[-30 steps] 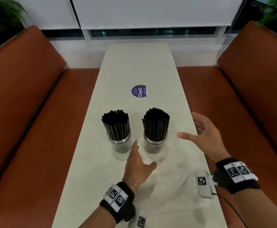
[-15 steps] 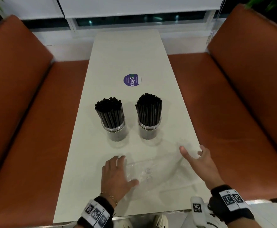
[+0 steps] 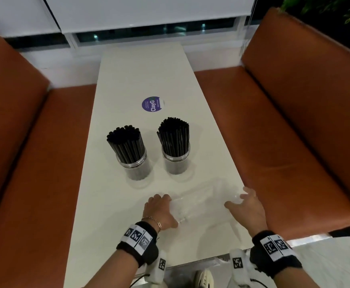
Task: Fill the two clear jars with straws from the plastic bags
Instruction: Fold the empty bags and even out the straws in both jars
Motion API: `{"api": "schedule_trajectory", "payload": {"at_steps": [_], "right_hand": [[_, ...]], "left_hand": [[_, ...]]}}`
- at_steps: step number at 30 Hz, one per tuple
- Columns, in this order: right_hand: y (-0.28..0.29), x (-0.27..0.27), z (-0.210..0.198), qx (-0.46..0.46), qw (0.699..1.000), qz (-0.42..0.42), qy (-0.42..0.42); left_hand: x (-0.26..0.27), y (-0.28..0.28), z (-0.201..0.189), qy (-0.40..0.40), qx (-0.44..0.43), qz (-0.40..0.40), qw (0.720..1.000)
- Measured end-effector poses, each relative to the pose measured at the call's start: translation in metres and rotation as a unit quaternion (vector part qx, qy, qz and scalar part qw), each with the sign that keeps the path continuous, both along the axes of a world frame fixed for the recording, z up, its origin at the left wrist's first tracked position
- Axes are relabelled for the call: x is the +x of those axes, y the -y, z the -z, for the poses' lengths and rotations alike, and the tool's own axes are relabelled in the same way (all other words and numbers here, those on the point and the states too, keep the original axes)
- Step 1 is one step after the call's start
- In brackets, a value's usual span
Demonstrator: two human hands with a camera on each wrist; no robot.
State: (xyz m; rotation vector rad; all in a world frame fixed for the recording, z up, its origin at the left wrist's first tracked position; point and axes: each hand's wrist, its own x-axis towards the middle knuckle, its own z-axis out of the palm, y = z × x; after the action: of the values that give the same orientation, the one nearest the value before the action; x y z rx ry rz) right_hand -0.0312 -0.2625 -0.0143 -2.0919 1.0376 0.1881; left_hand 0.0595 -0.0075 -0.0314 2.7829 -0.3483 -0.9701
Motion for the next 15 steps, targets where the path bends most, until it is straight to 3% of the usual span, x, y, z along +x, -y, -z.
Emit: {"api": "schedule_trajectory", "payload": {"at_steps": [4, 8, 10, 15], "right_hand": [[0.011, 0.004, -0.002, 0.001, 0.999, -0.021, -0.025], [0.011, 0.014, 0.002, 0.061, 0.996, -0.063, -0.021], [0.011, 0.016, 0.006, 0.089, 0.994, -0.064, 0.007], [0.013, 0.003, -0.012, 0.223, 0.966, 0.038, 0.126]], "left_hand": [[0.0, 0.008, -0.001, 0.007, -0.025, 0.009, 1.0], [0.002, 0.028, -0.01, -0.061, -0.151, -0.064, 0.985], [0.001, 0.035, -0.011, -0.075, -0.181, -0.059, 0.979], [-0.013, 0.024, -0.017, -0.088, -0.306, -0.102, 0.943]]}}
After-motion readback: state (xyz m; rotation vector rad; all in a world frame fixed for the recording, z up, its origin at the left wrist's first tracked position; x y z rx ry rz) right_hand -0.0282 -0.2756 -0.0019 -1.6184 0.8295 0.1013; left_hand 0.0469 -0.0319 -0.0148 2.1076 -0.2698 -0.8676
